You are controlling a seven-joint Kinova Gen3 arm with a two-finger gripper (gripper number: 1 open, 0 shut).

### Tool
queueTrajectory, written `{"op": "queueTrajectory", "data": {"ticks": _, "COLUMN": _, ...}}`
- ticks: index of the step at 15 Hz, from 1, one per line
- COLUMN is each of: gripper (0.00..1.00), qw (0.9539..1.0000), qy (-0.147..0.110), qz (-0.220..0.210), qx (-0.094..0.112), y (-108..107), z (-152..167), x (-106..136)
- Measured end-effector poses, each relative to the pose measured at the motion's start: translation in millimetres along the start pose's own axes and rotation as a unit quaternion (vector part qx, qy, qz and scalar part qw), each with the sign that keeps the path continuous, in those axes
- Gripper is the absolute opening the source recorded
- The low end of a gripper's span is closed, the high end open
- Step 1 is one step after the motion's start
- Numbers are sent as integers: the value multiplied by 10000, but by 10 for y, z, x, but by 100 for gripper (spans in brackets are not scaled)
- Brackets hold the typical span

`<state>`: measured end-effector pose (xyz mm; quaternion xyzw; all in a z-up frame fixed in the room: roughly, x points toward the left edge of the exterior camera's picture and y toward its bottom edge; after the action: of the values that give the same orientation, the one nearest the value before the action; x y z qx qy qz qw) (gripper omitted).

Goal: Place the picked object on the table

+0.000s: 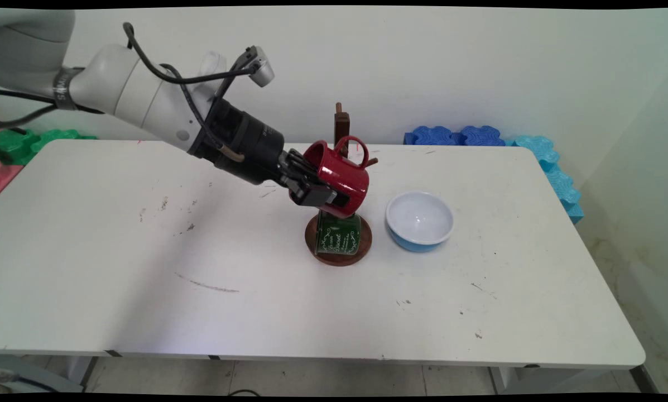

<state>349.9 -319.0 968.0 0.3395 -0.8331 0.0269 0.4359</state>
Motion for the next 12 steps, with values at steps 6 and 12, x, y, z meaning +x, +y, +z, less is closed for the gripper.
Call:
{"op": "queueTrajectory", "data": {"ticks": 6, "gripper": 0, "qw": 9999, "qy": -30, "qz": 91, "qx": -133, "y": 138, "z": -71, "x": -13}}
{"op": "queueTrajectory", "data": {"ticks": 12, "gripper": 0, "qw": 9995, "qy": -100, "qz": 197, "qx": -242, "y": 236, "z": -175, "x": -66}}
